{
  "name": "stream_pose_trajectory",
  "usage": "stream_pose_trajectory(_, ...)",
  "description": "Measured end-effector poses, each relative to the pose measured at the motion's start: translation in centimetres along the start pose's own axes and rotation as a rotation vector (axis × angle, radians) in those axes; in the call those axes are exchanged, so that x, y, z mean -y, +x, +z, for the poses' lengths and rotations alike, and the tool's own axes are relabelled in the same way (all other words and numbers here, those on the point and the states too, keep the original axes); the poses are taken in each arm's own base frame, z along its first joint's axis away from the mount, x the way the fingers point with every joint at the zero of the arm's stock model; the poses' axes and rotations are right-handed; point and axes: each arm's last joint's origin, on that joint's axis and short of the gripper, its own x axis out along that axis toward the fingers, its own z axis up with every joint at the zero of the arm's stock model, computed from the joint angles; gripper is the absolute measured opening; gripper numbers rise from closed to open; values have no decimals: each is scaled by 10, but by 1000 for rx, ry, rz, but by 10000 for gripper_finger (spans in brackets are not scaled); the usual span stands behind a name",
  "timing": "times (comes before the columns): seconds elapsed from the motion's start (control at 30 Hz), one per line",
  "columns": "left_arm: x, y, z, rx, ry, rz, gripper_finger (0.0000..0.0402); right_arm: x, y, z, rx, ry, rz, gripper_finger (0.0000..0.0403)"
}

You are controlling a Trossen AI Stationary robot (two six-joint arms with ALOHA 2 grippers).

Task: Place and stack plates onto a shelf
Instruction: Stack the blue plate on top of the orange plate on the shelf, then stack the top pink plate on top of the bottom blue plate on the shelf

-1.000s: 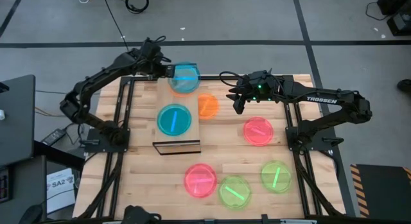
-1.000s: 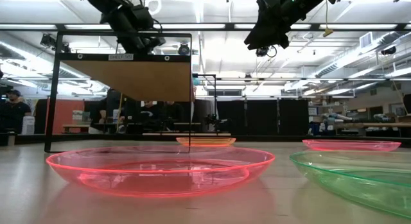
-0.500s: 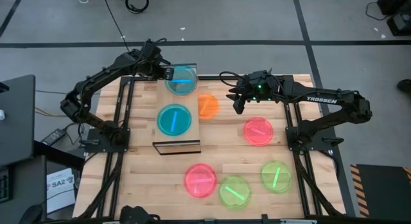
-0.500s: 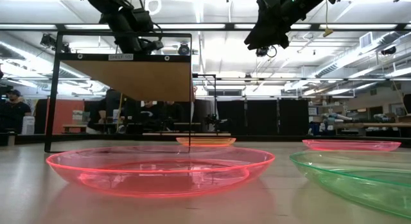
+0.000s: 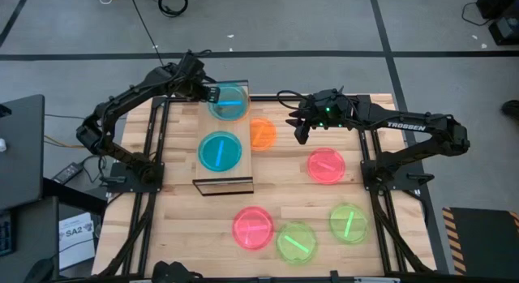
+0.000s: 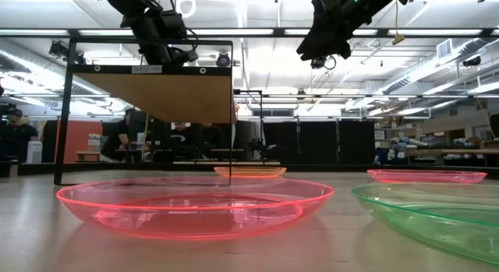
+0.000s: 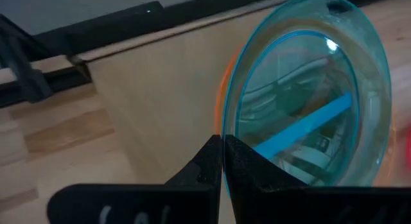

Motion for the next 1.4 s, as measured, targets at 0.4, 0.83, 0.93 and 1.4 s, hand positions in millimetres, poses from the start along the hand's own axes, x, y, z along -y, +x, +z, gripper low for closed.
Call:
stream_pose_trajectory(0.4,-1,0,0,-1,-3,-2,25,0,0,0,0,0,0,139)
stream_pose_trajectory(0.83,-1,0,0,-3,34,-1,132,0,0,0,0,0,0,139)
stream_pose_trajectory(0.93,-1,0,0,0,34,6,154,0,0,0,0,0,0,139)
stream_pose_trajectory(1.4,-2,0,1,10,83,30,161,0,0,-1,-5,-1,-1,139)
